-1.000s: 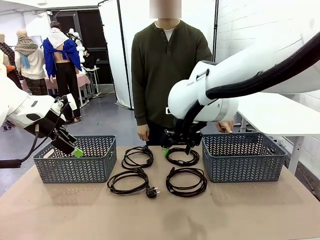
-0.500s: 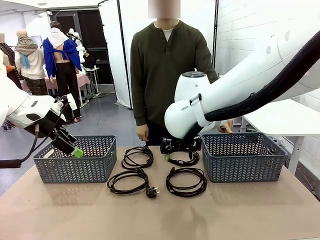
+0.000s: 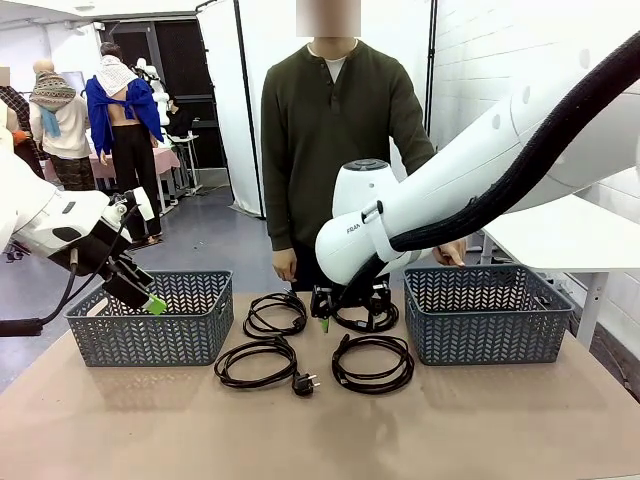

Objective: Organize the cables according to human instructions.
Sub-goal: Pick up a bundle of cables and place it in the basket indicated by the human.

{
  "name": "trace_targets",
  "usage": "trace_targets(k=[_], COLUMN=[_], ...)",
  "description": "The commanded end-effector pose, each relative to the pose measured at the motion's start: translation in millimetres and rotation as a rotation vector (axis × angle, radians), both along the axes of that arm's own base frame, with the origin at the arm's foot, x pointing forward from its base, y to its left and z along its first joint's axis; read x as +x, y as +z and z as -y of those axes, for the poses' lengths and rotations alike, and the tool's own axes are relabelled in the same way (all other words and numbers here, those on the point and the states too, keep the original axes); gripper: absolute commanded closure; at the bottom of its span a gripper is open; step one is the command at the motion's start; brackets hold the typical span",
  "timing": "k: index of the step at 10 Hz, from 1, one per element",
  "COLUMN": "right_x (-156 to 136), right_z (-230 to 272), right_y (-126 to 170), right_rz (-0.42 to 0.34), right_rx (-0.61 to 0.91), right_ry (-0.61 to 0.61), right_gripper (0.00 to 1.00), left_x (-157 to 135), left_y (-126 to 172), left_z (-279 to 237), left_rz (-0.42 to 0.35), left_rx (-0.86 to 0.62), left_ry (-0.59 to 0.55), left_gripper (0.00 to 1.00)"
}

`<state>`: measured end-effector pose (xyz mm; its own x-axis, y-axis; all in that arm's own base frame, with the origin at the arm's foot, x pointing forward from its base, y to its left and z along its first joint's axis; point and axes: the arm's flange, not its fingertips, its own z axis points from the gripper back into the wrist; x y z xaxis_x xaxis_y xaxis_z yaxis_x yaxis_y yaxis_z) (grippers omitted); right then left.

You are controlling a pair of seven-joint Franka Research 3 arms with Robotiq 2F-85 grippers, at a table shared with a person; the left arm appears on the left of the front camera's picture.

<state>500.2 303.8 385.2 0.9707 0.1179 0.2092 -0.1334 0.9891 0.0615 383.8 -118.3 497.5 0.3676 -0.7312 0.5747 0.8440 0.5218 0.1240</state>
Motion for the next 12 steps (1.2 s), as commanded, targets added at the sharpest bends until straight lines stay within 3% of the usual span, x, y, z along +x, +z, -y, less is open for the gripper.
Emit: trace_targets(k=[1, 5, 12], right_x=[4.7, 1.9, 1.7], right_z=[-8.7, -8.7, -5.9], right_y=[-9.7, -33.7, -30.9], right_rz=[-0.019, -0.044, -0.043], right_rx=[0.016, 0.045, 0.016], right_ry=[-0.037, -0.021, -0.014], right_gripper=[0.0, 0.0, 0.0], left_x=[2.3, 2.3, 2.3], left_y=[-2.1, -2.1, -2.1], left_z=[-3.5, -3.5, -3.5], left_rz=[-0.004, -0.004, -0.004], left_rx=[-0.014, -0.014, -0.014], left_ry=[-0.02, -0.02, -0.02], left_gripper=[0.0, 0.0, 0.0])
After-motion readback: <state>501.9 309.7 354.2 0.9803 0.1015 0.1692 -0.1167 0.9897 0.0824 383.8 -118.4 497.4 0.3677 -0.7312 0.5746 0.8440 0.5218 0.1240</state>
